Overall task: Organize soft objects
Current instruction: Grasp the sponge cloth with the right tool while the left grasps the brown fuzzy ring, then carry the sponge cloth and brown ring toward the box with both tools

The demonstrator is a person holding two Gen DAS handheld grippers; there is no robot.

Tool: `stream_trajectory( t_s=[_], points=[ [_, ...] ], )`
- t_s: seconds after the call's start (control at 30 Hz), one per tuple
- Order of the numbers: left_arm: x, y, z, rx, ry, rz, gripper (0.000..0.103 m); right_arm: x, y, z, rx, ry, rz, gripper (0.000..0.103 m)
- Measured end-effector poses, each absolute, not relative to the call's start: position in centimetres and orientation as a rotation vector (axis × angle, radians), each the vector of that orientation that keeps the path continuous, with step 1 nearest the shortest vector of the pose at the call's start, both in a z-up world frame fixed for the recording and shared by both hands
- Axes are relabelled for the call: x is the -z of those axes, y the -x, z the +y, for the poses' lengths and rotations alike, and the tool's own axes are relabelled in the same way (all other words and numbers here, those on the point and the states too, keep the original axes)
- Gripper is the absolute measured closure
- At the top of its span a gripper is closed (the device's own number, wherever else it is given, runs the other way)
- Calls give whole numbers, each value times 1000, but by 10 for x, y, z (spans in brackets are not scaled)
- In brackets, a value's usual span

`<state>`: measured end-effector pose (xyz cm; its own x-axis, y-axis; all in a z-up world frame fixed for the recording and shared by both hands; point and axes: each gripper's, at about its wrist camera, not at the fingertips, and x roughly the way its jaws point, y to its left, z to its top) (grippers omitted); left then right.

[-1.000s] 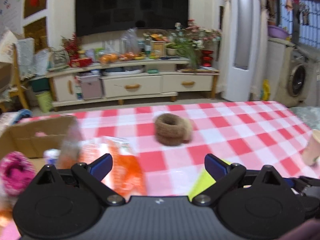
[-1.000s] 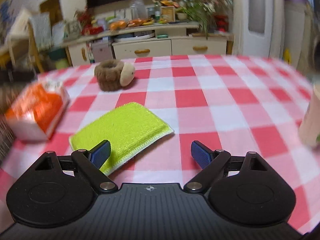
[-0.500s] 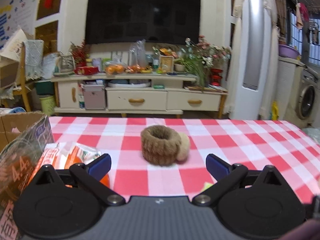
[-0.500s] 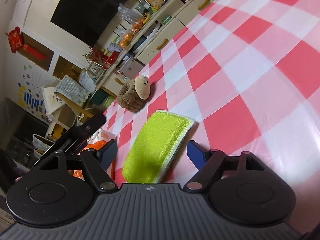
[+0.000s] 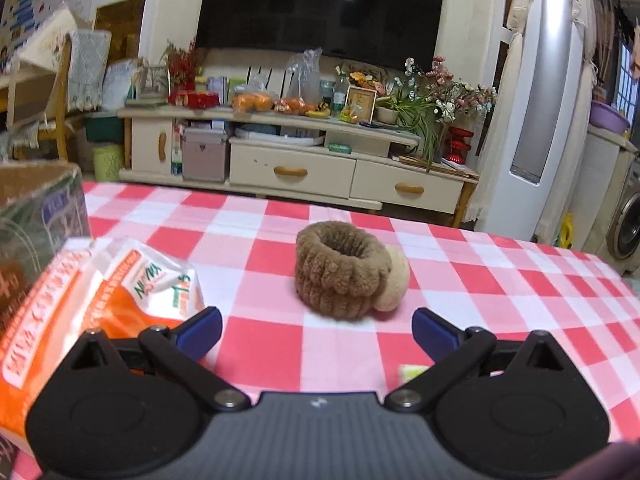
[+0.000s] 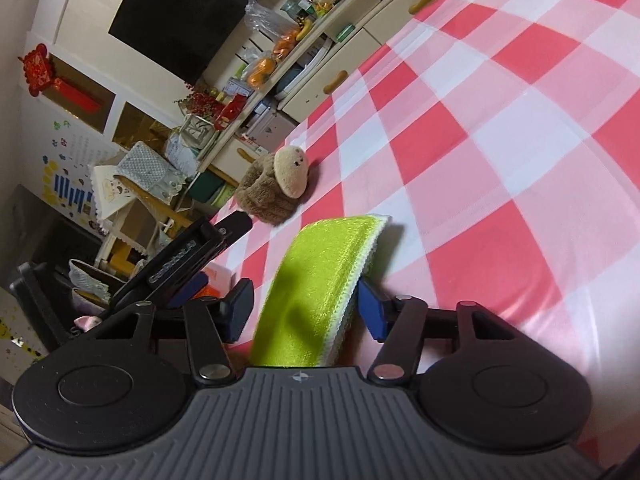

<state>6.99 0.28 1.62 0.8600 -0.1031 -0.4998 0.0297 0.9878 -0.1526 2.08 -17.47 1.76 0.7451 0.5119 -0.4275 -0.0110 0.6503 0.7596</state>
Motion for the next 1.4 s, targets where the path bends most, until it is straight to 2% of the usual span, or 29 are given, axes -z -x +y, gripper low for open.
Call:
stream_trajectory(
  t_s=[0.03,0.1,0.3,0.43,0.83,1.2,1.27,1.33,1.4],
  points=[
    [-16,-70,3,74,157,536,1,-16,-22,-175,-331,-820,687,47],
    [-16,-70,0,79,169,535,1,-14,-24,-173,-340,-821,701,56],
    [-13,-74,-4,99,198,540,1,-13,-23,-169,-416,-852,720,57],
    [-15,-78,-4,83,225,546,1,-13,-24,-170,-391,-831,721,74],
    [-18,-118,-25,0,108,538,1,-26,-19,-172,-312,-767,676,77],
    [-4,-165,-39,12,10,615,1,-25,-26,-167,-304,-733,680,77],
    [-3,-168,-39,46,8,632,12,-26,-26,-167,-301,-719,680,77],
    [0,-172,-38,66,6,680,44,-26,-26,-166,-300,-704,678,77],
    [0,-168,-40,58,-17,676,54,-26,-27,-166,-294,-699,676,77]
  ],
)
